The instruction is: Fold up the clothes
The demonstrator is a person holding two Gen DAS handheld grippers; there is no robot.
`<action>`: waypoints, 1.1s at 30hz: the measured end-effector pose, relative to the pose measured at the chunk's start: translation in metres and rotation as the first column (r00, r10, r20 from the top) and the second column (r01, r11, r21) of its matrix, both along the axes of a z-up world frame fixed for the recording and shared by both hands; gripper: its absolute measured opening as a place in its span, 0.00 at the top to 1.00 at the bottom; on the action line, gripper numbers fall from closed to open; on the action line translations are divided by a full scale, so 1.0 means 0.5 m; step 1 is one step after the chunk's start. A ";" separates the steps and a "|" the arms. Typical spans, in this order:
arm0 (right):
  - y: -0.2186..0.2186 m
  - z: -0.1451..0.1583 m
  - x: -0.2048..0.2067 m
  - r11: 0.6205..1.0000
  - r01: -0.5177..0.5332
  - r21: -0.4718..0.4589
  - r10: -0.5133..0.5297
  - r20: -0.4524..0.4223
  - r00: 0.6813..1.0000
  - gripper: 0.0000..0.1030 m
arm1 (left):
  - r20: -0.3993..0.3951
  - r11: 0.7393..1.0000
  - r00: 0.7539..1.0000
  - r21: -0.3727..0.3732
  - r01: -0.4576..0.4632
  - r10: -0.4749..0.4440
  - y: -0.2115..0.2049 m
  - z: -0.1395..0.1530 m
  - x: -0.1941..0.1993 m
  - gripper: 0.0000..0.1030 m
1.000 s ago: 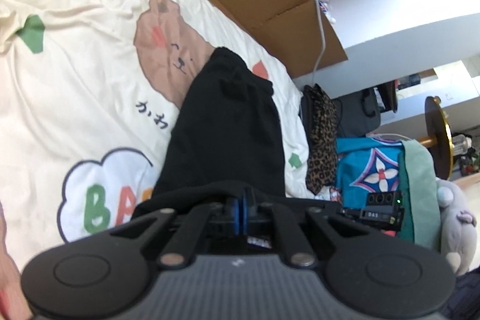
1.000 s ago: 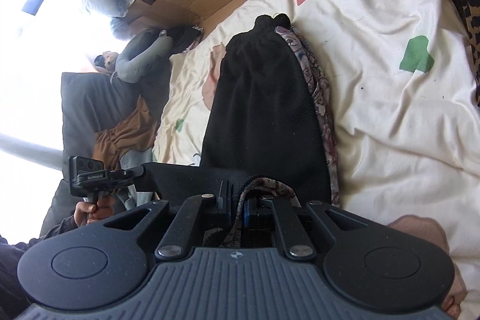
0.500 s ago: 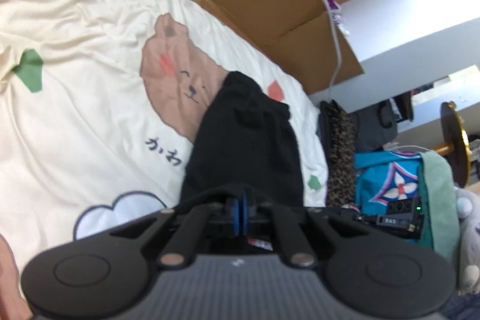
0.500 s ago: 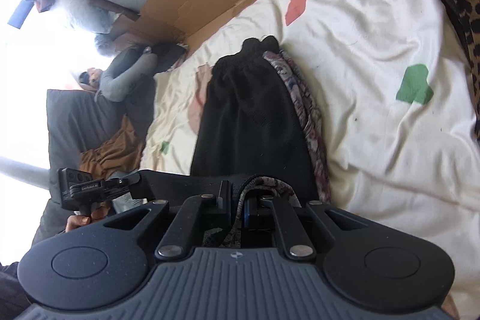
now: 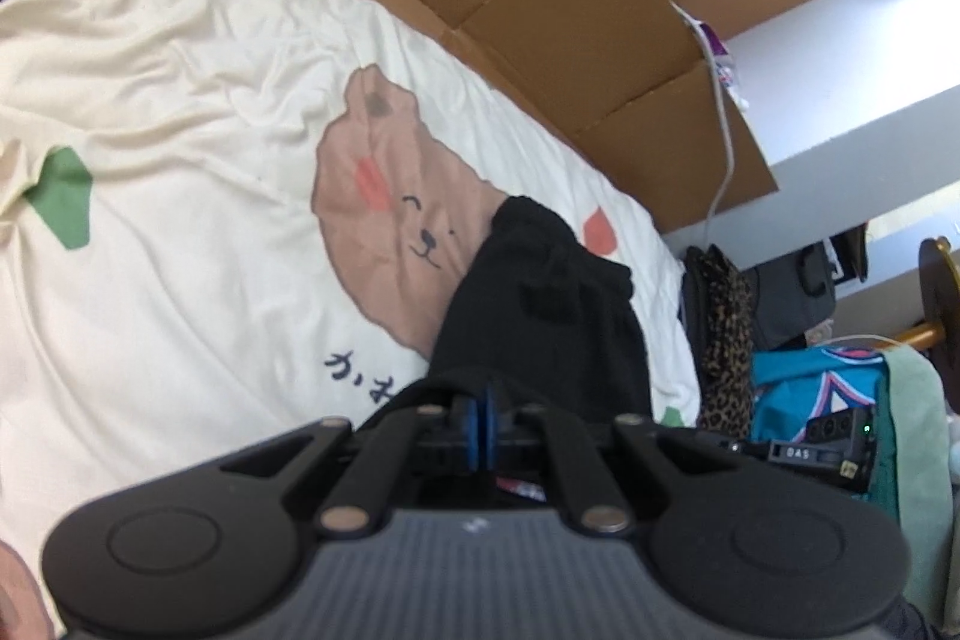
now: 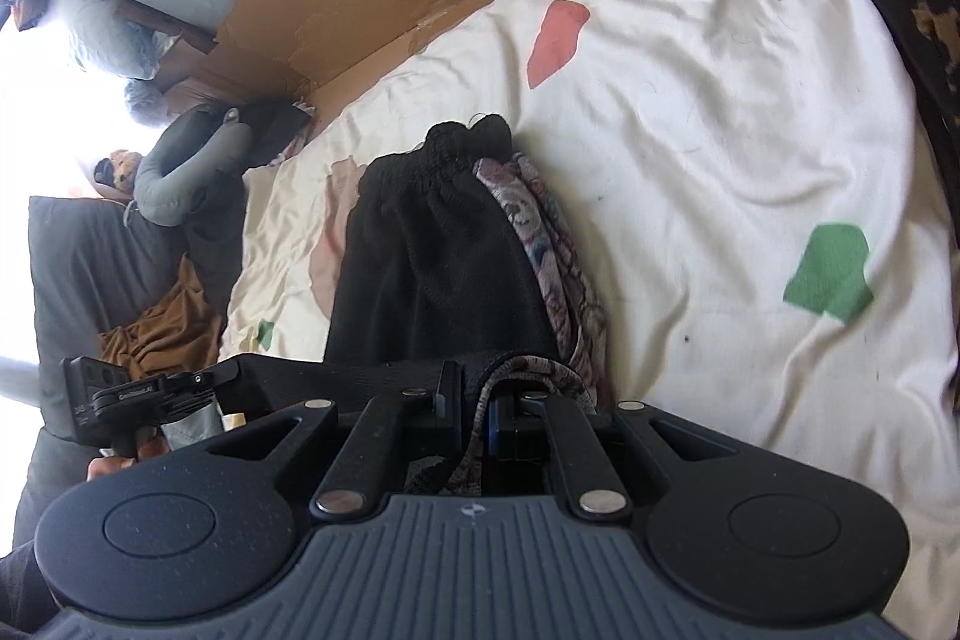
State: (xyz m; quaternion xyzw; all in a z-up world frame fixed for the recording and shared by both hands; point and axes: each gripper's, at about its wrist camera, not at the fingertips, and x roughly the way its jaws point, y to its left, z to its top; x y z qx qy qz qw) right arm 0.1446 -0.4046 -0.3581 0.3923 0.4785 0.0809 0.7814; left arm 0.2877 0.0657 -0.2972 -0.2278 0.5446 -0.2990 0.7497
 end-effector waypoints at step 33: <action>0.064 0.026 -0.095 0.927 -0.130 -0.353 0.143 0.011 0.990 0.26 | 0.117 0.868 0.941 0.436 0.239 -0.318 -0.071 -0.035 -0.097 0.43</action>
